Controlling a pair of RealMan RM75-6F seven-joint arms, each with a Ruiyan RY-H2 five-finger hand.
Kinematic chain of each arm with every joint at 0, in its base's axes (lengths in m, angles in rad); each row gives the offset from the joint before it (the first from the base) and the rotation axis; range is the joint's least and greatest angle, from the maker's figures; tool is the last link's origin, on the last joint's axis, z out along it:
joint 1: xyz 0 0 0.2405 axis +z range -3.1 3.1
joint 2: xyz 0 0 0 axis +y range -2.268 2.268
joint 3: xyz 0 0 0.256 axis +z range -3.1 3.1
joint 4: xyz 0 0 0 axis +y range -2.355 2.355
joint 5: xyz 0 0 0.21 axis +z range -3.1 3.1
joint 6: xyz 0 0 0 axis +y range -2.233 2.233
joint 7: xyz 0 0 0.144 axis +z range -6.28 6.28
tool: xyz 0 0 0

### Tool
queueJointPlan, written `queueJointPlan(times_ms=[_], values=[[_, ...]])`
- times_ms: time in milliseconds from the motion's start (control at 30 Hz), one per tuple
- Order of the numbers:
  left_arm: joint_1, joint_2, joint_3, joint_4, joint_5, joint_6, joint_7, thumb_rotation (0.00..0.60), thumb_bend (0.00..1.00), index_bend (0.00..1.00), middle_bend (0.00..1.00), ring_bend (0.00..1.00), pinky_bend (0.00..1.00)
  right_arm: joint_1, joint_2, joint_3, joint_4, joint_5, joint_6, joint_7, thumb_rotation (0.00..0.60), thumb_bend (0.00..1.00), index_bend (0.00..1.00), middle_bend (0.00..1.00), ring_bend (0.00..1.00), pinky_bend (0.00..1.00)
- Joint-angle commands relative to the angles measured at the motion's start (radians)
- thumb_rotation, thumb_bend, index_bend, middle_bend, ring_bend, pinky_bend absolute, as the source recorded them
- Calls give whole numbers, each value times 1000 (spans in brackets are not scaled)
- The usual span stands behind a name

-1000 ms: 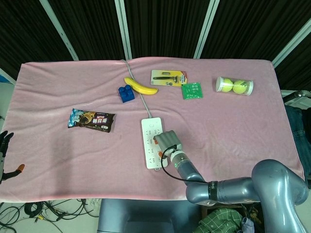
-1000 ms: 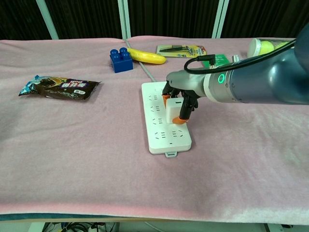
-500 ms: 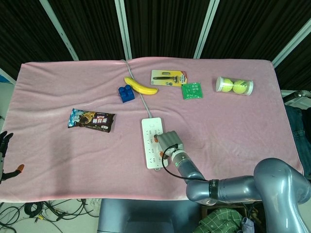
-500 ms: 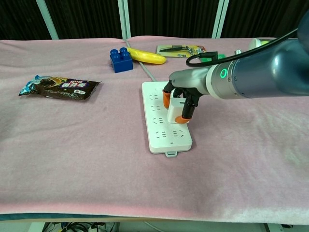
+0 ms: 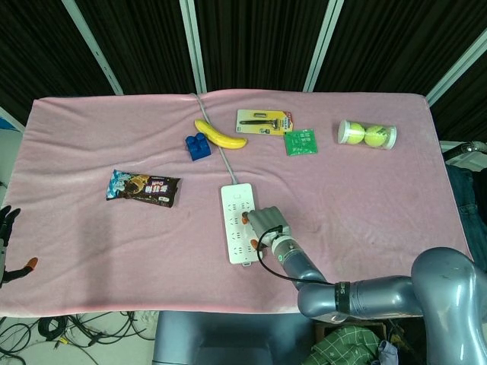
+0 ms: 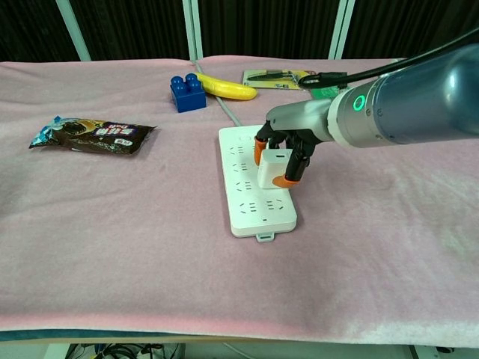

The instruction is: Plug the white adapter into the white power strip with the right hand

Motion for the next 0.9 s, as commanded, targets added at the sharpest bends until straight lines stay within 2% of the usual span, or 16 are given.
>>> queueJointPlan(times_ms=[33,333,533,667,767,900], values=[[0,0,0,-1,-1,0,1,600,228,8,0,0,0,-3,19,9,-16,-5,0,13,600,332,303,276,408,374],[0,0,1,-4,-5,-1,8,600,228,8,0,0,0,-7,76,23,-56,-10,-3,44,600,332,312,290,415,374],[-1,1,0,-6,-11,-3,12,600,227,8,0,0,0,-13,124,32,-83,-18,6,64,600,332,443,404,507,387],[-1,1,1,-7,-12,-4,14,600,228,8,0,0,0,-20,149,38,-96,-25,7,82,600,351,554,546,629,517],[0,1,0,-8,-14,-3,14,600,228,8,0,0,0,-28,160,34,-102,-47,18,90,600,435,653,629,707,624],[-1,1,1,-11,-15,-4,17,600,228,7,0,0,0,-30,159,13,-108,-72,27,77,600,551,752,703,784,708]])
